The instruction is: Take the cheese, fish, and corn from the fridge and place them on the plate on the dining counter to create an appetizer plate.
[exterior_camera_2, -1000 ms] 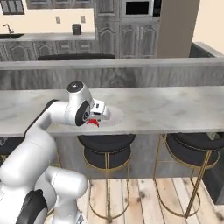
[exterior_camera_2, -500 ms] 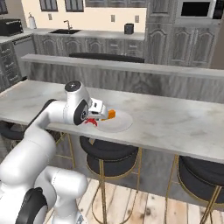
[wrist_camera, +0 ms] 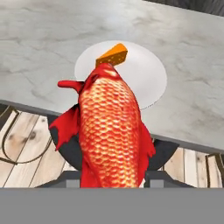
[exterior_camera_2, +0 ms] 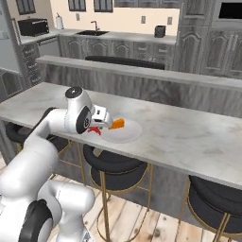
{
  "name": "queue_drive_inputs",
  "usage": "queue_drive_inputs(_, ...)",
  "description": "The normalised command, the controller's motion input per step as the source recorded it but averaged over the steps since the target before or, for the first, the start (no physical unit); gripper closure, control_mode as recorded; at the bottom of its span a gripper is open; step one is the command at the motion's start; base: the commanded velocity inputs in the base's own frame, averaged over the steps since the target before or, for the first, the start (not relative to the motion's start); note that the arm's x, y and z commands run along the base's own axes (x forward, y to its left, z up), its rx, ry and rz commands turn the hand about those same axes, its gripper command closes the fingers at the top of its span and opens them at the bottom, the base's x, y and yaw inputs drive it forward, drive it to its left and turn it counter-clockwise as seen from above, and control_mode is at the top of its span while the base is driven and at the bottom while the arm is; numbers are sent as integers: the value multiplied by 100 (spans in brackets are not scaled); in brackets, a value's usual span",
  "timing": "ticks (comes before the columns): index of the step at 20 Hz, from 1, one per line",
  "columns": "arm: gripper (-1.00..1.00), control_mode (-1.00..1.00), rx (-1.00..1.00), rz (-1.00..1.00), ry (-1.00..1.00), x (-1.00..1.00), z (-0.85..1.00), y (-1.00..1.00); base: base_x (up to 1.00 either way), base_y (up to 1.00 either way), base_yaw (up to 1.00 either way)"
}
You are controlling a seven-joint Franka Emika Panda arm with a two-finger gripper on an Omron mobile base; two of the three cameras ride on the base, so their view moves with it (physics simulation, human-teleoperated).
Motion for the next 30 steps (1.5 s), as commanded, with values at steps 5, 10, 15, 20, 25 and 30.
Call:
queue_drive_inputs(5, 100, -100, 0, 0, 1, 28, -5, -21, 12, -5, 0)
queue_drive_inputs(10, 100, -100, 0, 0, 16, 73, -8, -51, 0, 0, 0)
queue_drive_inputs(15, 100, -100, 0, 0, 26, 75, -12, -74, 0, 0, 0)
queue_drive_inputs(20, 100, -100, 0, 0, 26, 55, -3, -54, 0, 0, 0)
queue_drive_inputs(25, 100, -100, 0, 0, 30, 35, -16, -13, 0, 0, 0)
queue_drive_inputs(30, 100, -100, 0, 0, 14, 35, -45, 0, 0, 0, 0)
